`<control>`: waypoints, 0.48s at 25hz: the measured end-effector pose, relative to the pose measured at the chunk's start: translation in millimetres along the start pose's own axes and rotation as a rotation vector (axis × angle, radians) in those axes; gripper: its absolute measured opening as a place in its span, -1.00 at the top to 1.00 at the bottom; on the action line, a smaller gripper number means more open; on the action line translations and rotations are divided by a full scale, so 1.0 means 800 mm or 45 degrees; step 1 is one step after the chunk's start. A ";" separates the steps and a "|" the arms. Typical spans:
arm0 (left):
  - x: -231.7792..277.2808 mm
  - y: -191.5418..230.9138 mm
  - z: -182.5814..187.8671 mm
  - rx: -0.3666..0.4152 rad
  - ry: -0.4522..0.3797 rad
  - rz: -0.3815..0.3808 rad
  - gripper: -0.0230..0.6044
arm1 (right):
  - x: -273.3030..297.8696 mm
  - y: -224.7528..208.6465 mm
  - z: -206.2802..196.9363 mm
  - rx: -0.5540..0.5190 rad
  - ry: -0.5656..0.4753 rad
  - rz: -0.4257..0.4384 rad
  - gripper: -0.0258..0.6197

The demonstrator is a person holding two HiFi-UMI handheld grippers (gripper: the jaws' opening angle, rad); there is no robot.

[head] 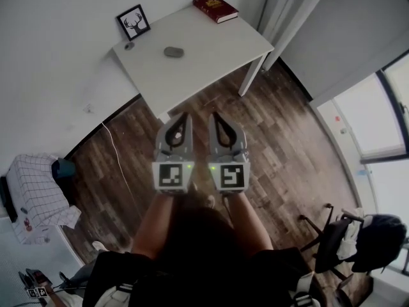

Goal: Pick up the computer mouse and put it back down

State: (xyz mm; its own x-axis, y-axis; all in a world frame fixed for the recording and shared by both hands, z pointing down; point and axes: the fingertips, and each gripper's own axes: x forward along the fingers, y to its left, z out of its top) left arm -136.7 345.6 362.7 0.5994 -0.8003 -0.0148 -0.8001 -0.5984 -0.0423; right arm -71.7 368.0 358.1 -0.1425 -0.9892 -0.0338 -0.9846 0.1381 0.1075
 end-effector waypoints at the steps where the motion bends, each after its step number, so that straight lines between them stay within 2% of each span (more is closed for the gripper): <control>1: 0.011 0.006 -0.001 0.001 -0.001 -0.004 0.93 | 0.011 -0.004 -0.001 0.001 0.006 -0.001 0.88; 12: 0.121 0.107 -0.005 -0.033 0.012 -0.041 0.93 | 0.160 -0.003 0.000 -0.026 0.020 -0.004 0.88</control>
State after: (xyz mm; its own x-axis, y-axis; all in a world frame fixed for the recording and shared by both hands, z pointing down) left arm -147.2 217.2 361.4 0.6249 -0.7807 -0.0041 -0.7806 -0.6248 -0.0168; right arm -87.9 241.2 353.7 -0.1374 -0.9903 -0.0184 -0.9827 0.1340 0.1276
